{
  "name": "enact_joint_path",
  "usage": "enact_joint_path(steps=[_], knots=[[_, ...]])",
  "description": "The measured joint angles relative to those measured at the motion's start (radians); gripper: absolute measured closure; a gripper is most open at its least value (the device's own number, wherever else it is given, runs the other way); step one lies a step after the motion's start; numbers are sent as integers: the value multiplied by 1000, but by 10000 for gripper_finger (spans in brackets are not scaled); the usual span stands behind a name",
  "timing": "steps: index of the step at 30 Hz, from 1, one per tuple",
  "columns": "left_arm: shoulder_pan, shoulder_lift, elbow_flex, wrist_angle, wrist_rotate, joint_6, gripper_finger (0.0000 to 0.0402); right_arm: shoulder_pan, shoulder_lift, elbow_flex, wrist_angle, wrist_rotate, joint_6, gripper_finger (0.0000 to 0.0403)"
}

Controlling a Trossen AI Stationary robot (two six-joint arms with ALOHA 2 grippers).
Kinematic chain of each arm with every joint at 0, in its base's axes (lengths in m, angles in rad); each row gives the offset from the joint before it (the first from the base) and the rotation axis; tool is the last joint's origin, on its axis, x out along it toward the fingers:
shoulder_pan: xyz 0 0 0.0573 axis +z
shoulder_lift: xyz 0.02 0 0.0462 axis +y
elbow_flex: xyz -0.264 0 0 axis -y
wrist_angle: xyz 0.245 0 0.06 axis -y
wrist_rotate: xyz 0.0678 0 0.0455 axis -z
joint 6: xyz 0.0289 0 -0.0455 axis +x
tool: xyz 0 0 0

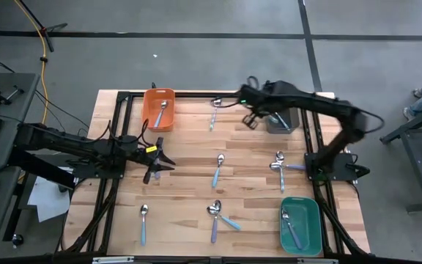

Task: Sort silverware by color (type)
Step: Put the white patterned spoon into the black bin

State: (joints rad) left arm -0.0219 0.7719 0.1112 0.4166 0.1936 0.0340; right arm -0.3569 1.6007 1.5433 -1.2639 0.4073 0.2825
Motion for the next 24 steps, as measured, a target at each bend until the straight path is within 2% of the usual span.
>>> enact_joint_path(steps=[5, 9, 15, 24], knots=[[0, 0, 0, 17, -32, 4, 326, -162, -226, -361, 254, -79, 15, 402], [0, 0, 0, 46, -47, 4, 326, -303, -315, -549, 417, -121, -25, 403], [0, 0, 0, 60, -50, 1, 326, -464, -325, -696, 591, -200, -127, 403], [0, 0, 0, 60, -51, -3, 326, -557, -325, -789, 716, -293, -235, 403]])
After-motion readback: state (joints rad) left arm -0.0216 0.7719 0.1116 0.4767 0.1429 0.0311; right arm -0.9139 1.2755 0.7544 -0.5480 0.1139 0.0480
